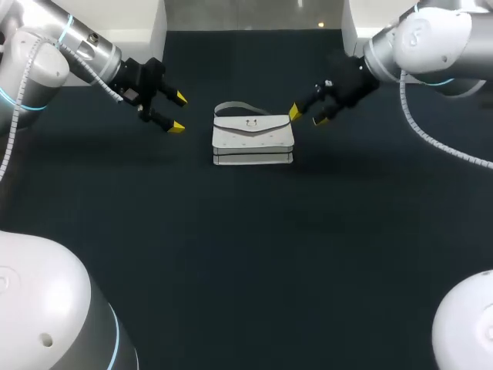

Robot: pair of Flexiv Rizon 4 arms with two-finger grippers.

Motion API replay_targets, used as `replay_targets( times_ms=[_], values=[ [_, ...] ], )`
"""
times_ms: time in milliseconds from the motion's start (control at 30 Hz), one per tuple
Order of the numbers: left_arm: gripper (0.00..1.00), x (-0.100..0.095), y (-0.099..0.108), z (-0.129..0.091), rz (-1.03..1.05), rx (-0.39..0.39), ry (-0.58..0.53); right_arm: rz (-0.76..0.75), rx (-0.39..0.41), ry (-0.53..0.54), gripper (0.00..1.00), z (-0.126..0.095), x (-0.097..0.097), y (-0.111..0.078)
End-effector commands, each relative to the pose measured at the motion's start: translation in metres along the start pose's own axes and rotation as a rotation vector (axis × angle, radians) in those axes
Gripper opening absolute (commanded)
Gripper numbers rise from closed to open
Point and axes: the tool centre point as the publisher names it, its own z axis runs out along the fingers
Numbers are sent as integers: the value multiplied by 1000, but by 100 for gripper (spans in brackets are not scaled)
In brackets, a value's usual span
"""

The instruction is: Pick up the bag, open it, inspect its contents, close it, and place it on the opposite side

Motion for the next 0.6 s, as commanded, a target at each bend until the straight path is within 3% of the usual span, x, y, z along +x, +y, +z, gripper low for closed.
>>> replay_targets(
  times_ms=[33, 200, 600],
  values=[
    [100, 0, 1, 1, 1, 3, -1, -129, 13, -352, 100, 0, 6, -1],
    [100, 0, 1, 1, 1, 3, -1, -220, 5, -416, 100, -6, 6, -4],
    [100, 0, 1, 1, 1, 3, -1, -199, 15, -406, 100, -8, 4, -4]
  ],
)
